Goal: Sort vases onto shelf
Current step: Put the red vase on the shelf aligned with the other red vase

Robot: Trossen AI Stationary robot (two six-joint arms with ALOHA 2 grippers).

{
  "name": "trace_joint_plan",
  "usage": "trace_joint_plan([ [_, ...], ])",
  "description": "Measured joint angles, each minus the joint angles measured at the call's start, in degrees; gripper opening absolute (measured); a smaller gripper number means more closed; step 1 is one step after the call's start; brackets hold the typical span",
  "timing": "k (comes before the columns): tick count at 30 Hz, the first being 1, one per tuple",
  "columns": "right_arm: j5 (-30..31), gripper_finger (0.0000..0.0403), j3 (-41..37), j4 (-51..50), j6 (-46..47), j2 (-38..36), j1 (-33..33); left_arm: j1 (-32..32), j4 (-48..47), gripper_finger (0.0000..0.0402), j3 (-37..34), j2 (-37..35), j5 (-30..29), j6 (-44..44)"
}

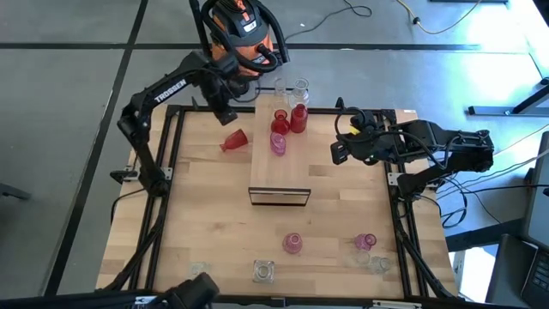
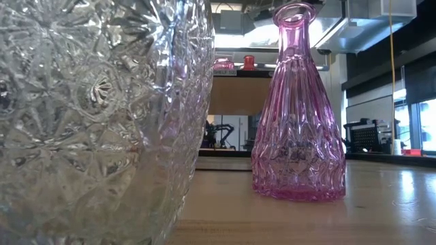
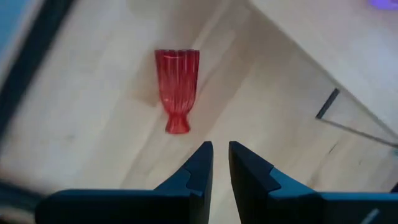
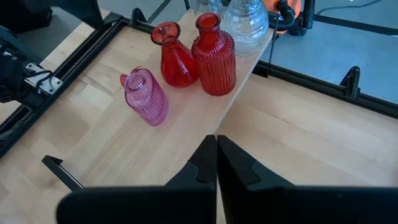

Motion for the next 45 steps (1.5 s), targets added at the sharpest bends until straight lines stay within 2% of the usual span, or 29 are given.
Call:
trace_joint_plan([
  [3, 0.05, 0.0001, 0.0, 0.01, -0.85, 0.0, -0.01, 2.09, 8.99, 0.0045, -12.13, -4.78, 8.32, -2.54],
  [5, 0.1, 0.0001, 0.0, 0.02, -1.25, 0.0, -0.01, 2.9, 16.37, 0.0045, -20.61, -8.12, 11.77, -5.78],
  [12, -0.06, 0.0001, 0.0, 0.02, -1.27, 0.0, -0.01, 3.35, 40.9, 0.0045, -45.26, -19.13, 12.1, -23.43],
  [21, -0.09, 0.0001, 0.0, 0.02, -1.27, 0.0, -0.01, 4.63, 62.65, 0.0045, -67.89, -32.36, 11.14, -43.47],
  [25, -0.11, 0.0001, 0.0, 0.02, -1.25, 0.0, -0.01, 5.74, 69.12, 0.0045, -75.64, -38.66, 10.28, -50.77],
  [30, -0.14, 0.0001, 0.0, 0.06, -1.25, 0.0, -0.01, 6.53, 77.38, 0.0045, -83.14, -44.27, 6.25, -59.59],
  [36, -1.22, 0.0001, 0.0, 0.24, -1.25, 0.0, -0.01, 6.8, 89.85, 0.0054, -89.64, -44.76, 7.8, -66.56],
  [39, -1.72, 0.0001, 0.02, 0.66, -1.2, 0.0, -0.03, 6.82, 94.71, 0.0062, -91.79, -44.75, 5.54, -69.41],
  [45, -2.73, 0.0001, 0.02, 0.66, 0.1, -0.02, -0.01, 6.82, 95.37, 0.0081, -93.26, -44.73, 4.51, -70.34],
])
